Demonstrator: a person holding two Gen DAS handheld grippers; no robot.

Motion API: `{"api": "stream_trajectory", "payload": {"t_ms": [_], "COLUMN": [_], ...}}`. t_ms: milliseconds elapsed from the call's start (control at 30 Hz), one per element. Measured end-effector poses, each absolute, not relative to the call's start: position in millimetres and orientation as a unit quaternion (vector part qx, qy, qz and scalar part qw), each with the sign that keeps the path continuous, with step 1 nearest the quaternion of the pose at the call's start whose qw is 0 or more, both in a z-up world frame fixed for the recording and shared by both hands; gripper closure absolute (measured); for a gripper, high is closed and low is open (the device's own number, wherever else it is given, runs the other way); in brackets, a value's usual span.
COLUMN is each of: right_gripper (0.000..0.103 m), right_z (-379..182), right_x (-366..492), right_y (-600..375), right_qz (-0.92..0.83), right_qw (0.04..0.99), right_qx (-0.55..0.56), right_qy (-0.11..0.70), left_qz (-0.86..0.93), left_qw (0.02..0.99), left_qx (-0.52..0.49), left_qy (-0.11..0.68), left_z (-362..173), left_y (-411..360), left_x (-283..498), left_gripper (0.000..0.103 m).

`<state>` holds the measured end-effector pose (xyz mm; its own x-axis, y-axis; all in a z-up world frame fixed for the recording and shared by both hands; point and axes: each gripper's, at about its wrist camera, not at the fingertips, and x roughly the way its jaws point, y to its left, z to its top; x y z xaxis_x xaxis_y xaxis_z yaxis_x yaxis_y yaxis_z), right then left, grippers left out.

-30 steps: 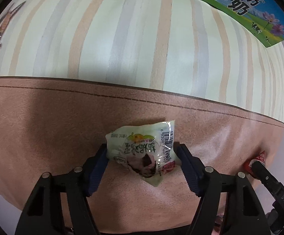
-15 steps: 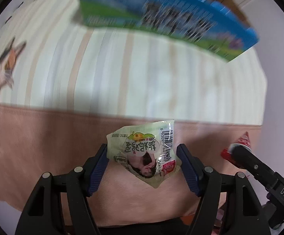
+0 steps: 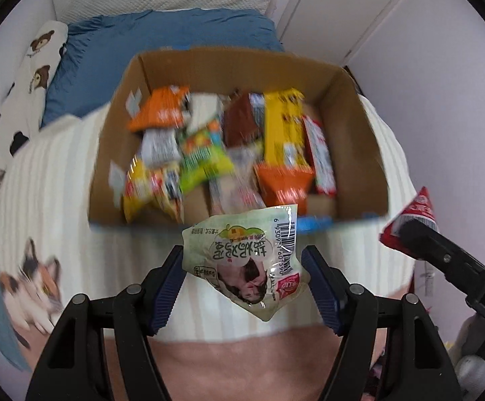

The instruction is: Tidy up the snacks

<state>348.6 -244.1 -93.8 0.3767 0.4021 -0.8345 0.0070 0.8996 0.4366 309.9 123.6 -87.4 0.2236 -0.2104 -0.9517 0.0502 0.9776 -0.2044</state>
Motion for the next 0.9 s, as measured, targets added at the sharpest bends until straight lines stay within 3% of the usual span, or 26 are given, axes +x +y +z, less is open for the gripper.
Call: {"api": "stream_trajectory", "payload": {"t_ms": [400, 433, 533, 600, 667, 700, 733, 900], "right_gripper": [0.051, 0.049, 0.021, 0.018, 0.006, 0.006, 0.006, 0.004], "right_z": [-155.8, -161.5, -171.7, -170.2, -167.2, -166.1, -165.1, -161.8], "right_x": [437.6, 439.9, 444.9, 442.8, 442.9, 441.9, 441.4, 438.7], "right_y": [-232.1, -232.3, -233.4, -232.4, -231.1, -230.9, -230.6, -227.8], "right_qz": [0.1, 0.096, 0.084, 0.076, 0.07, 0.069, 0.065, 0.049], "right_qw": [0.741, 0.734, 0.716, 0.726, 0.728, 0.728, 0.728, 0.73], "right_qx": [0.112, 0.111, 0.119, 0.094, 0.083, 0.083, 0.077, 0.055], "right_qy": [0.654, 0.664, 0.683, 0.677, 0.677, 0.677, 0.678, 0.679], "left_qz": [-0.054, -0.053, -0.049, -0.049, -0.044, -0.042, -0.043, -0.031], "left_qw": [0.71, 0.705, 0.682, 0.677, 0.685, 0.687, 0.689, 0.706], "left_qx": [-0.055, -0.052, -0.059, -0.069, -0.059, -0.057, -0.055, -0.056], "left_qy": [0.7, 0.705, 0.727, 0.731, 0.725, 0.724, 0.721, 0.706], "left_z": [-141.3, -143.8, -157.9, -165.3, -164.2, -163.5, -161.8, -150.4], "left_y": [129.0, 128.0, 128.8, 131.9, 133.4, 134.2, 134.6, 139.8], "left_x": [400.7, 402.3, 402.2, 400.8, 399.1, 398.5, 397.5, 392.4], "left_gripper": [0.033, 0.033, 0.033, 0.033, 0.024, 0.012, 0.01, 0.009]}}
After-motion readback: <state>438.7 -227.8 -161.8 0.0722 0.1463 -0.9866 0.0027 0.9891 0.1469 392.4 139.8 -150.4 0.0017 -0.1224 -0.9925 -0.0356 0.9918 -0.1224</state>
